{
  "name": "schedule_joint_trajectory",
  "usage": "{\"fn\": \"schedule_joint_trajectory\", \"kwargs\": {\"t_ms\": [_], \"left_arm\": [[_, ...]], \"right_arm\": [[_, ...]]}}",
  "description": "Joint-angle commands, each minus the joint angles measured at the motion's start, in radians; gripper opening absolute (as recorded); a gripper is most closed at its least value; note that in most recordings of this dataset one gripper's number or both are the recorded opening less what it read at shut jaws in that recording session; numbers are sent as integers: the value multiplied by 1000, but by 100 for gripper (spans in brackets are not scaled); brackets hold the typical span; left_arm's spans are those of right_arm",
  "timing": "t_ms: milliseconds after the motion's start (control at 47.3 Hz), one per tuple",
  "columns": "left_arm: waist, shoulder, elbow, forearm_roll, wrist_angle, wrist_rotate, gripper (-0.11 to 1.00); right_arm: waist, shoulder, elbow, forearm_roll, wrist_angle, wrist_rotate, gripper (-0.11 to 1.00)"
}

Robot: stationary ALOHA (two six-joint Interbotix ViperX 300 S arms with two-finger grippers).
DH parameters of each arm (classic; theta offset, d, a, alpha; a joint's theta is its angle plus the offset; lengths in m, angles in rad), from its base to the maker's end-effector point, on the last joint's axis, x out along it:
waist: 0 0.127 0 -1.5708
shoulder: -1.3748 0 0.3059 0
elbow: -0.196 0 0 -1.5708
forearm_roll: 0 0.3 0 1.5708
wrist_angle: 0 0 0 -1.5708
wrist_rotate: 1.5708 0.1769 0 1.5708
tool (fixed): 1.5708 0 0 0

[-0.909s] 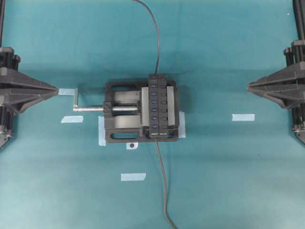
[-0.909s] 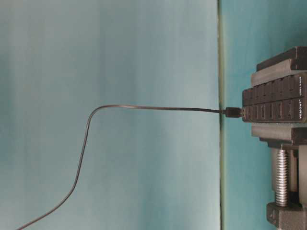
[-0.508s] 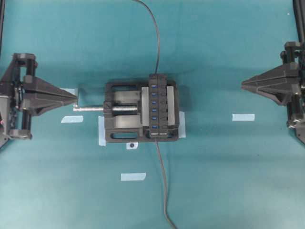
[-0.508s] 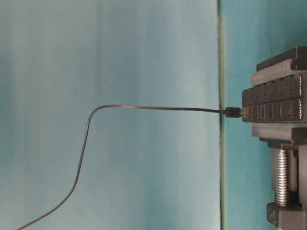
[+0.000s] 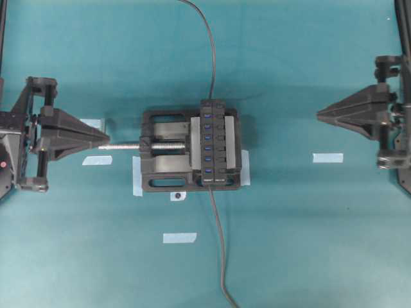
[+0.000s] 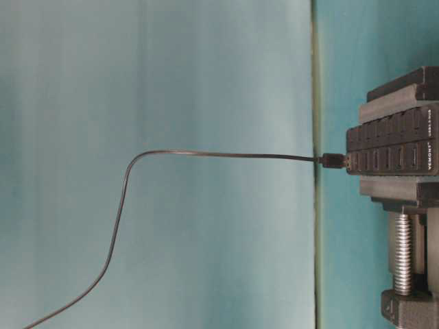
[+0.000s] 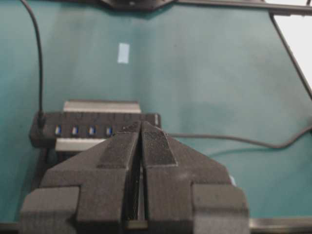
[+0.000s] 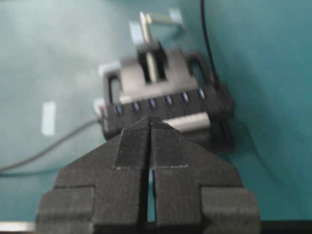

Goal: Insert the USB into the center port of the fixed hub
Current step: 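Lift the right gripper and move it toward the black USB cable plug, then move the right gripper over the hub toward the cable plug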

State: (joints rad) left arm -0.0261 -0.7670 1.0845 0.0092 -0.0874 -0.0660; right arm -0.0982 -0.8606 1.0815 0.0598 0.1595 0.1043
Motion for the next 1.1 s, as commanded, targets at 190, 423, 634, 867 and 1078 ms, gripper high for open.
{"fn": "schedule_joint_trajectory", "kwargs": {"t_ms": [190, 423, 634, 867, 1078], "left_arm": [[-3, 3, -28, 2, 43, -2, 0], [-3, 5, -31, 0, 44, -3, 0], [-3, 3, -31, 0, 43, -5, 0], [0, 5, -28, 0, 44, -5, 0], [9, 5, -17, 0, 55, -5, 0]], "right_arm": [[-40, 141, -92, -71, 60, 6, -1], [-57, 255, -144, -146, 87, 2, -1], [-67, 350, -192, -192, 86, 2, -1], [-77, 463, -250, -199, 80, 2, -1], [-77, 568, -305, -201, 75, 0, -1]]}}
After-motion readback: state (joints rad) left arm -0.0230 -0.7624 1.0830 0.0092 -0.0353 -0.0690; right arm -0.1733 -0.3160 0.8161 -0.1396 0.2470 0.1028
